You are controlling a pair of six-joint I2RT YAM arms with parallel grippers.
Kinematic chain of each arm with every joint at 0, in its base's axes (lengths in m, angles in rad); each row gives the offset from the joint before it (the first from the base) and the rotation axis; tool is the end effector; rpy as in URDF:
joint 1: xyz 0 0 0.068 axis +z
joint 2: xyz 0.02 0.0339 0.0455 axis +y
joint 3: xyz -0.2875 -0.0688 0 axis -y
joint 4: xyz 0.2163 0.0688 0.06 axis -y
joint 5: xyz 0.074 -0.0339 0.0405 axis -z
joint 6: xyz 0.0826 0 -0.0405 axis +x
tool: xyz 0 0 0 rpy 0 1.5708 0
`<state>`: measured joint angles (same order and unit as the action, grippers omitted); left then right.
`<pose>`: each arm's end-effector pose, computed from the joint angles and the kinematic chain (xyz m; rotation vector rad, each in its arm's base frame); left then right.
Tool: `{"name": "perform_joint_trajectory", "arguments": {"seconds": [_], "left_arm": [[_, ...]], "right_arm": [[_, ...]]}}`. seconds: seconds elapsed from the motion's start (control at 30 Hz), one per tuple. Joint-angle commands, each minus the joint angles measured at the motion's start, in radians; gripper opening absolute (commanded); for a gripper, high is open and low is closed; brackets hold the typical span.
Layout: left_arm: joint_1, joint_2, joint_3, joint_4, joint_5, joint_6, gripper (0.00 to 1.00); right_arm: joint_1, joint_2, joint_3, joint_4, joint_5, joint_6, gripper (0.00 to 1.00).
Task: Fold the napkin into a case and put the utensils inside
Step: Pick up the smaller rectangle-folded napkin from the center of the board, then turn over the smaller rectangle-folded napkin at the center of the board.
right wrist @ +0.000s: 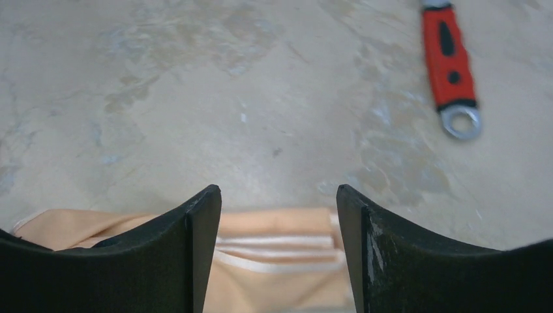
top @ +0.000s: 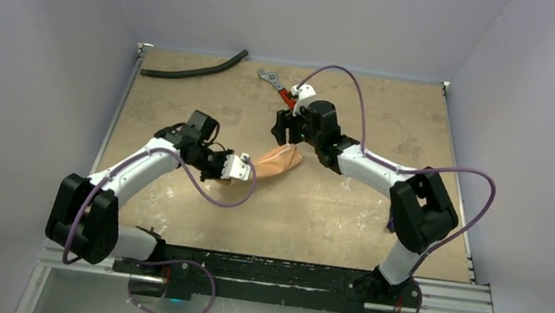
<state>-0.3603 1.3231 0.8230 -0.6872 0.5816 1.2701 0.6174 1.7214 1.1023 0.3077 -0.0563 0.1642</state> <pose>0.1914 -0.1206 0.2085 1.9284 1.6162 -0.4611 0.3423 0.2487 0.2731 -0.4707 1.8660 0.5841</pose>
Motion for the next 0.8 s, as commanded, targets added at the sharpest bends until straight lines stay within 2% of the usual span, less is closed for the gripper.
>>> {"name": "perform_joint_trajectory", "arguments": {"seconds": [0.0,0.1,0.2,0.33,0.43,0.53,0.67,0.77], "left_arm": [[0.003,0.057,0.203,-0.090,0.181,-0.333,0.00],[0.004,0.091,0.308,-0.136,0.268,-0.494,0.00],[0.008,0.080,0.333,-0.062,0.299,-0.671,0.00],[0.057,0.108,0.383,0.024,0.392,-0.921,0.00],[0.094,0.121,0.366,0.103,0.463,-1.082,0.00],[0.118,0.115,0.313,0.226,0.496,-1.242,0.00],[0.136,0.103,0.158,0.513,0.493,-1.535,0.00],[0.162,0.128,0.052,0.621,0.456,-1.651,0.00]], "right_arm": [[0.034,0.135,0.107,-0.006,-0.229,-0.102,0.67],[0.032,0.208,0.128,-0.085,-0.387,-0.112,0.62],[0.014,0.223,0.107,-0.135,-0.450,-0.102,0.57],[-0.061,0.161,0.041,-0.171,-0.547,-0.054,0.51],[-0.100,0.113,0.015,-0.243,-0.630,-0.061,0.48],[-0.109,0.054,0.010,-0.346,-0.635,-0.103,0.47],[-0.117,0.022,0.009,-0.428,-0.590,-0.112,0.50],[-0.125,0.074,0.048,-0.490,-0.475,-0.111,0.47]]}}
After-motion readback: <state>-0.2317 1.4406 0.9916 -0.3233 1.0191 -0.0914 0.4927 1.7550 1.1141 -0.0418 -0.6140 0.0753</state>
